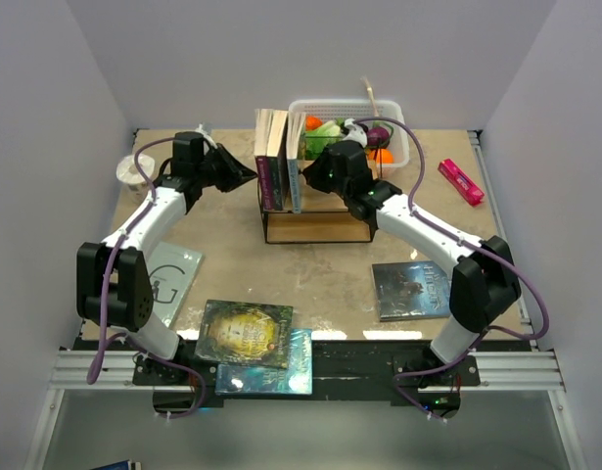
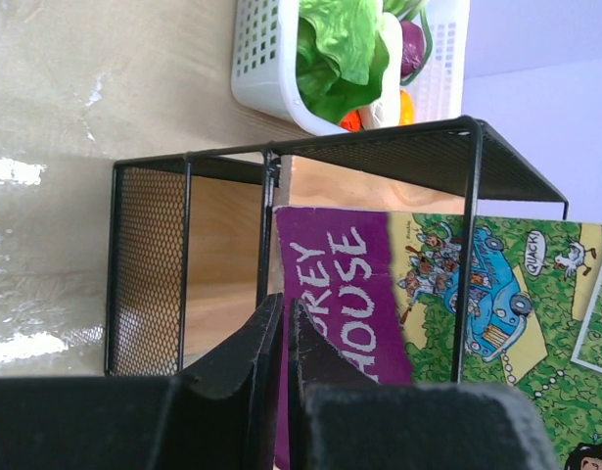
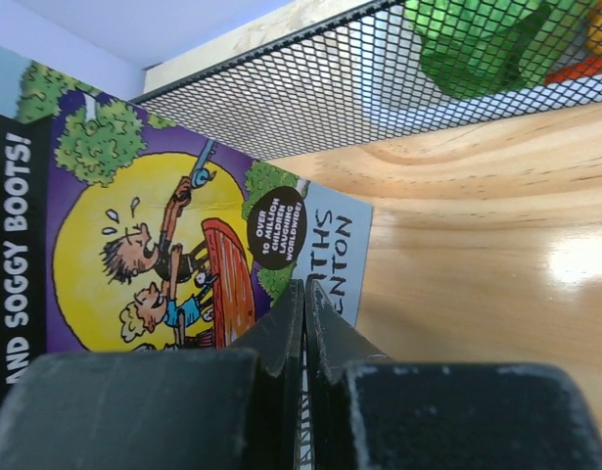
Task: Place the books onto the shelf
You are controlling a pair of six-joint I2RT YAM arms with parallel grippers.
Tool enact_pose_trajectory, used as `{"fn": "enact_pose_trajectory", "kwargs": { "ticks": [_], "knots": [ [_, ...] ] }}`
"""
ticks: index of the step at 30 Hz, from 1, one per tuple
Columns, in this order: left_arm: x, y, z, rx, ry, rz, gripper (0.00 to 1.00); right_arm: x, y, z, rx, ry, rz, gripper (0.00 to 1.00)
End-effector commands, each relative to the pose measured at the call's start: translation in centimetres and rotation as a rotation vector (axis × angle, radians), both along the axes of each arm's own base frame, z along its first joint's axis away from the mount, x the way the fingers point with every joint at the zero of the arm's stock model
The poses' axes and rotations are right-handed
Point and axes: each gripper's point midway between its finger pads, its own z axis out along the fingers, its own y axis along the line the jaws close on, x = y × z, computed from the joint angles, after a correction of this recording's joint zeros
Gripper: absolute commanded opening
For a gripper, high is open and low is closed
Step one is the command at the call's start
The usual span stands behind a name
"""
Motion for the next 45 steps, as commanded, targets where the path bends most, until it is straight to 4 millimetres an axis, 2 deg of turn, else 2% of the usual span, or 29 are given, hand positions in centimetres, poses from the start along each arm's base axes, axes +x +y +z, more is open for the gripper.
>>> {"fn": "enact_pose_trajectory", "kwargs": {
  "ticks": [1, 18, 28, 36, 37, 39, 40, 42, 45],
  "knots": [
    [0.5, -1.0, 2.1, -0.043, -0.057, -0.031, 0.11, 0.7, 1.3, 4.0, 0.085, -0.073, 0.027, 0.00],
    [0.5, -1.1, 2.8, -0.042, -0.076, -0.040, 0.11, 1.5, 2.5, 3.6, 0.090, -0.063, 0.050, 0.00],
    [0.6, -0.6, 3.0, -0.022, -0.078, -0.024, 0.11, 0.9, 0.8, 5.0, 0.026, -0.093, 0.027, 0.00],
    [0.8, 0.0, 2.9, -0.008, -0.072, -0.004, 0.11, -1.1, -1.3, 6.5, -0.049, -0.125, 0.039, 0.00],
    [0.9, 0.2, 2.8, -0.003, -0.071, 0.002, 0.11, -1.5, -1.5, 5.9, -0.061, -0.115, 0.046, 0.00],
    [0.9, 0.3, 2.4, 0.002, -0.063, 0.005, 0.11, -2.4, -1.9, 6.1, -0.060, -0.128, 0.064, 0.00],
    [0.9, 0.3, 2.2, 0.003, -0.057, 0.005, 0.11, -2.9, -2.0, 5.0, -0.072, -0.109, 0.077, 0.00],
    [0.9, 0.3, 1.9, 0.002, -0.052, 0.007, 0.11, -3.8, -2.3, 4.0, -0.078, -0.100, 0.095, 0.00],
    [1.0, 0.3, 1.7, -0.003, -0.043, 0.010, 0.11, -4.2, -2.8, 3.7, -0.083, -0.099, 0.089, 0.00]
  ]
}}
